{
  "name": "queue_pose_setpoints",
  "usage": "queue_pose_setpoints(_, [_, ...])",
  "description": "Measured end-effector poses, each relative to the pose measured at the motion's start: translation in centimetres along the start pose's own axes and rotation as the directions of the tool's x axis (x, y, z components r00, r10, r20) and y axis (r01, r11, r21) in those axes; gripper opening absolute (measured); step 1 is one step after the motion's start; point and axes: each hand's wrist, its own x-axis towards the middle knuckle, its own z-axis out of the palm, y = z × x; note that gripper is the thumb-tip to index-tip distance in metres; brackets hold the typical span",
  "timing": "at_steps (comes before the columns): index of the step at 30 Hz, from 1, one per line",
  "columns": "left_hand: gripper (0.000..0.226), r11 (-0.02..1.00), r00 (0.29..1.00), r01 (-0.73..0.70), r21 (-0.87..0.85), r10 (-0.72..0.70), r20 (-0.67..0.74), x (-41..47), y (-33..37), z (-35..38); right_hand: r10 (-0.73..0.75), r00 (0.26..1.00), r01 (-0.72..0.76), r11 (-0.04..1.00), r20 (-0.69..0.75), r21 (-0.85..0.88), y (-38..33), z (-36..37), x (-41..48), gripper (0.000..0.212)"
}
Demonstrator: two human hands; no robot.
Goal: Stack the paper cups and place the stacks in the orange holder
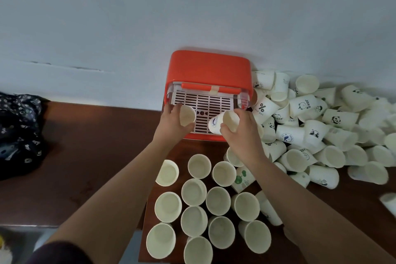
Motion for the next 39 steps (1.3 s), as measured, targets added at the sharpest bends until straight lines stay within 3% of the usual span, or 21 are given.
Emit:
queue_pose_setpoints(5, [0.086, 0.991, 0.996, -0.047, 0.125, 0.036, 0.084, 1.9, -1.9, 1.5, -0.020, 1.000, 0.021, 1.000, 0.012, -0.022, 0.0, 0.8, 1.5, 0.055])
queue_pose_setpoints(12, [0.096, 0.998, 0.992, -0.022, 0.062, 0.014, 0.129, 1.7, -2.6, 1.3, -0.077, 0.995, 0.078, 0.997, 0.065, -0.002, -1.7, 2.3, 2.8, 0.056])
queue_pose_setpoints(16, [0.064, 0.998, 0.998, 0.028, -0.051, -0.024, 0.066, 0.1, -2.7, -0.8, -0.166, 0.982, 0.160, 0.985, 0.095, 0.060, -3.3, 3.2, 3.0, 0.054])
queue_pose_setpoints(20, [0.037, 0.975, 0.987, 0.150, -0.167, -0.157, -0.033, -2.8, -3.6, -3.1, -0.269, 0.958, 0.263, 0.962, 0.102, 0.074, -4.6, 4.7, 2.9, 0.050])
queue_pose_setpoints(23, [0.028, 0.972, 0.986, 0.165, -0.170, -0.160, 0.041, -5.5, -5.1, -4.2, -0.341, 0.928, 0.349, 0.936, 0.148, -0.032, -5.0, 6.1, 3.0, 0.051])
queue_pose_setpoints(27, [0.035, 0.969, 0.968, 0.185, -0.163, -0.150, 0.203, -8.0, -7.0, -4.7, -0.383, 0.896, 0.425, 0.888, 0.227, -0.178, -5.2, 8.4, 3.1, 0.046])
queue_pose_setpoints(31, [0.044, 0.977, 0.955, 0.162, -0.135, -0.120, 0.272, -9.4, -7.7, -4.7, -0.346, 0.877, 0.442, 0.854, 0.334, -0.274, -4.6, 10.2, 3.2, 0.051])
queue_pose_setpoints(35, [0.045, 0.988, 0.954, 0.129, -0.085, -0.100, 0.282, -10.1, -7.8, -4.3, -0.258, 0.915, 0.331, 0.920, 0.310, -0.211, -4.6, 9.2, 2.5, 0.066])
queue_pose_setpoints(37, [0.048, 0.986, 0.943, 0.134, -0.097, -0.096, 0.318, -10.3, -7.7, -4.2, -0.240, 0.924, 0.301, 0.937, 0.299, -0.178, -4.2, 8.0, 1.1, 0.062])
queue_pose_setpoints(39, [0.051, 0.986, 0.934, 0.136, -0.100, -0.094, 0.344, -10.4, -7.6, -3.9, -0.196, 0.901, 0.280, 0.944, 0.388, -0.173, -3.3, 6.9, -0.8, 0.058])
